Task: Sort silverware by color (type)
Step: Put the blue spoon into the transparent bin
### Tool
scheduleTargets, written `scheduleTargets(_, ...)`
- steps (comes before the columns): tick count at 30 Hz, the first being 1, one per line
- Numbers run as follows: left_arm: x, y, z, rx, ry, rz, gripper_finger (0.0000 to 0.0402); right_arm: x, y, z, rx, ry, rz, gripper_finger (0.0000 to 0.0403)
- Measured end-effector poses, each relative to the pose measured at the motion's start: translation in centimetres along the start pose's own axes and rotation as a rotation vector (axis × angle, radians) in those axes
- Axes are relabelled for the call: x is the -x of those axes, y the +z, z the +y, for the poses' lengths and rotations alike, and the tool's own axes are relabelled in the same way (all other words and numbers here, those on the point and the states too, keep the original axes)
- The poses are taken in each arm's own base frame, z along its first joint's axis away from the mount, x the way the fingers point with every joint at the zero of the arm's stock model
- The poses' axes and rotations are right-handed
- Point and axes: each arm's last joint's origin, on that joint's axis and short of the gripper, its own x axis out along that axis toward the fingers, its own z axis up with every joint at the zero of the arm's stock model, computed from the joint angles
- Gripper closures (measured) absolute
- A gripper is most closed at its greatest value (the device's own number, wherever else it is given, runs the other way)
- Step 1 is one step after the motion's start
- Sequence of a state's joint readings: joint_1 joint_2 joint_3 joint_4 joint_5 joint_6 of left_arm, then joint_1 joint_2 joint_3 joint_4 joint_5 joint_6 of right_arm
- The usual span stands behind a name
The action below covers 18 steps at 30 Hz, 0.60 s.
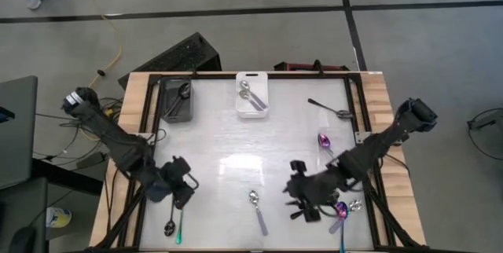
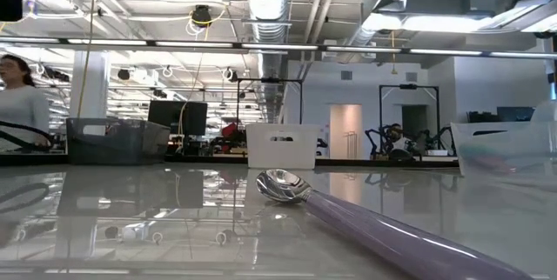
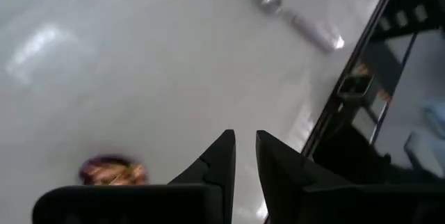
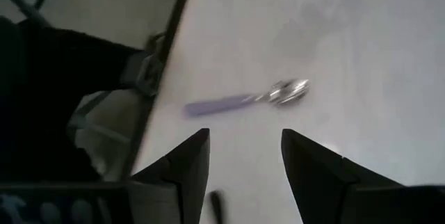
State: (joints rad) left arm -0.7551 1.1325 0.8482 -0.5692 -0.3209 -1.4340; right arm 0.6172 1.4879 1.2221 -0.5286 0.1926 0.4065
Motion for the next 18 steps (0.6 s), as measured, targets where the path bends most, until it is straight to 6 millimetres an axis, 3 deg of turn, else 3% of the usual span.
scheduleTargets(3,-1.0,-0.9,-1.2,-0.053,-0.066,-0.069,0.0359,0.4,-1.3,2.4,-0.045,0.017,0.011,0.0202)
scheduleTargets(8,-4.2,-0.9,-3.7,-0.230,-0.215,-0.152,0.0359,1.8,-3.4,6.2,-0.123,-0.002,-0.041,0.0202)
scheduleTargets(14,-10.2,0.9,-6.6,-0.573,-0.392,-0.314,0.0359,3.6,-5.5,9.2,-0.189,-0.045,-0.148,0.0202)
scheduleTargets(18,-13.4,2.9,-8.4,-0.741,-0.426,-0.327,0.0359,4.2,-6.4,10.1,-0.343,-0.011,-0.140,0.0202)
